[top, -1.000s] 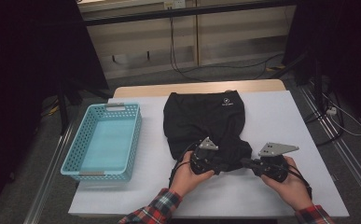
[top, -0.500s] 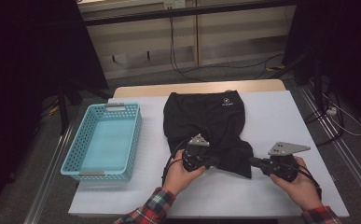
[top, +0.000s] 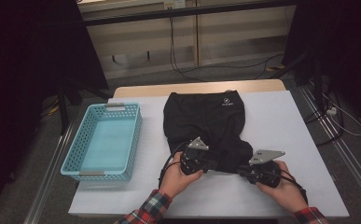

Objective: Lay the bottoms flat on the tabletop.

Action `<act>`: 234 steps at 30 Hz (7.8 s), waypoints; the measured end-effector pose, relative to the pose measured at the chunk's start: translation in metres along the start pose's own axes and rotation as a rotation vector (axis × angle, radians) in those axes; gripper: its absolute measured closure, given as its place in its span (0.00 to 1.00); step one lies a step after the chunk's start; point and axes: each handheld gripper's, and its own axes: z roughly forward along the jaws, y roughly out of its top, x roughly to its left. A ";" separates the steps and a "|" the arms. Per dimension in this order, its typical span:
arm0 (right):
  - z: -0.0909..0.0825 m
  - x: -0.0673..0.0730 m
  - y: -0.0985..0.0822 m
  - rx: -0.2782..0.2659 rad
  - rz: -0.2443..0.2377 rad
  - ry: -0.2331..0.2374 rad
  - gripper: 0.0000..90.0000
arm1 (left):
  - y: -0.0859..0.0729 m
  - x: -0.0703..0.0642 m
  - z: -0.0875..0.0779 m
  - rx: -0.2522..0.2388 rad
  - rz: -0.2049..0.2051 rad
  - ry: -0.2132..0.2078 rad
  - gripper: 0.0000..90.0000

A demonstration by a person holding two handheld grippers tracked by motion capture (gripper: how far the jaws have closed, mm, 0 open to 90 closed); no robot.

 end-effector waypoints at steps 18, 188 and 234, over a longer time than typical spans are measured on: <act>-0.031 -0.017 -0.008 -0.068 0.074 0.033 1.00 | -0.002 0.003 -0.015 0.009 0.016 0.014 1.00; 0.057 -0.110 0.050 -0.046 0.354 -0.265 0.94 | -0.029 0.035 -0.060 -0.060 0.055 0.229 0.13; 0.005 -0.087 0.008 0.019 0.287 -0.237 0.89 | -0.024 0.032 -0.067 -0.081 0.069 0.235 0.13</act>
